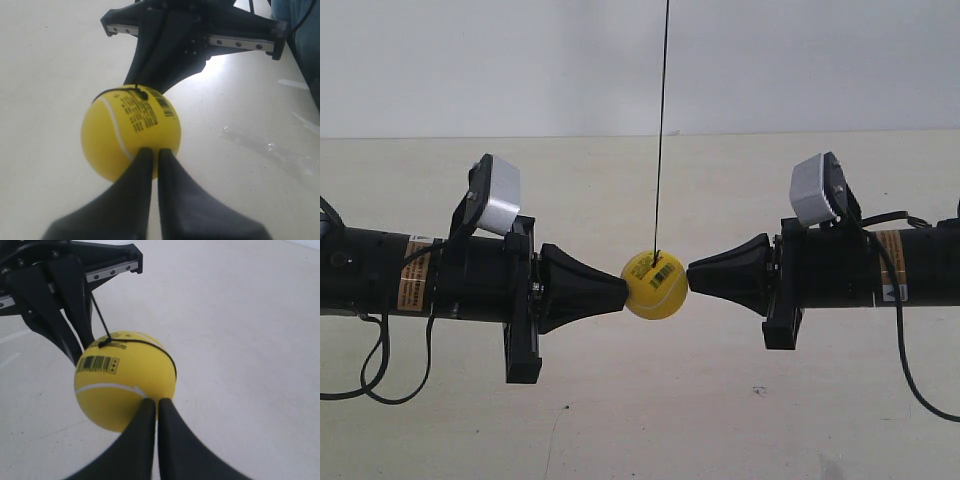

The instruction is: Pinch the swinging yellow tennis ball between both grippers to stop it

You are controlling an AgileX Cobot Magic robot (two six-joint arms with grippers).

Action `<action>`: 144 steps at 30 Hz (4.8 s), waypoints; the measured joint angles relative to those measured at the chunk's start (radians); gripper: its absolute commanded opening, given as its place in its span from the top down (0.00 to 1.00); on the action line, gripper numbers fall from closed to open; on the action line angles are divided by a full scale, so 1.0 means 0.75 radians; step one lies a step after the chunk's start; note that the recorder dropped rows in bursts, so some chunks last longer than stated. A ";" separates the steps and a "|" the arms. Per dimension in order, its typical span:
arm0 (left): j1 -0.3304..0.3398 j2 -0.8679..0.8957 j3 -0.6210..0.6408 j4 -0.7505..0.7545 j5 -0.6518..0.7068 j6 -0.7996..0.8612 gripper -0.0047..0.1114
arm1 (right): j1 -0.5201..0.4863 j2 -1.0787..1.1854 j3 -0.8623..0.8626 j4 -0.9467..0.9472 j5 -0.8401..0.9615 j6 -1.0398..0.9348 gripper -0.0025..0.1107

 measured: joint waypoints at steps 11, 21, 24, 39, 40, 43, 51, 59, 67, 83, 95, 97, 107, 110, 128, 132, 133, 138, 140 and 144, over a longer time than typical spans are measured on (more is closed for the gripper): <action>0.000 0.000 0.000 -0.010 0.063 0.003 0.92 | 0.000 0.000 0.000 -0.005 0.020 -0.030 0.98; 0.000 0.000 0.000 -0.013 0.071 0.003 0.92 | 0.000 0.000 0.000 0.009 0.089 -0.039 0.98; 0.000 0.000 0.000 -0.015 0.071 0.003 0.92 | 0.000 0.000 0.000 0.008 0.092 -0.039 0.98; 0.052 0.000 0.000 -0.010 0.071 -0.007 0.92 | -0.176 0.000 -0.007 -0.028 -0.015 -0.020 0.98; 0.065 0.000 0.000 -0.010 0.071 -0.011 0.92 | -0.190 0.000 -0.007 -0.034 -0.029 -0.017 0.98; 0.102 -0.003 0.000 0.014 0.068 -0.040 0.92 | -0.212 0.000 -0.007 -0.037 -0.059 -0.007 0.98; 0.230 -0.171 0.000 0.031 0.071 -0.206 0.92 | -0.214 -0.137 -0.007 -0.045 -0.013 0.106 0.98; 0.249 -0.527 0.000 -0.085 0.195 -0.305 0.92 | -0.214 -0.537 -0.007 -0.058 0.184 0.350 0.98; 0.252 -1.360 0.058 -0.353 1.084 -0.378 0.92 | -0.214 -1.448 -0.002 -0.114 0.828 0.794 0.98; 0.255 -2.407 0.366 -0.398 1.369 -0.504 0.92 | -0.219 -2.445 0.449 -0.082 0.993 0.849 0.98; 0.255 -2.407 0.460 -0.401 1.383 -0.532 0.92 | -0.219 -2.457 0.457 -0.058 0.970 1.034 0.98; 0.255 -2.407 0.460 -0.401 1.383 -0.532 0.92 | -0.219 -2.457 0.457 -0.058 0.962 1.045 0.98; 0.255 -2.407 0.460 -0.401 1.383 -0.535 0.92 | -0.219 -2.457 0.457 -0.058 0.947 1.052 0.98; 0.255 -2.407 0.460 -0.403 1.383 -0.535 0.92 | -0.181 -2.457 0.457 -0.058 0.947 1.052 0.98; 0.255 -2.407 0.460 -0.403 1.383 -0.535 0.92 | -0.039 -2.458 0.457 -0.079 1.015 0.994 0.98; 0.255 -2.407 0.460 -0.403 1.383 -0.535 0.92 | -0.039 -2.458 0.491 -0.121 1.168 0.988 0.98; 0.255 -2.407 0.460 -0.403 1.383 -0.535 0.92 | -0.039 -2.458 0.514 -0.128 1.231 0.995 0.98; 0.255 -2.407 0.460 -0.403 1.383 -0.535 0.92 | -0.039 -2.458 0.658 -0.130 1.557 1.105 0.98; 0.255 -2.407 0.460 -0.403 1.383 -0.535 0.92 | -0.039 -2.458 0.703 -0.130 1.620 1.124 0.98; 0.255 -2.407 0.460 -0.403 1.383 -0.535 0.92 | -0.039 -2.458 0.738 -0.130 1.644 1.137 0.98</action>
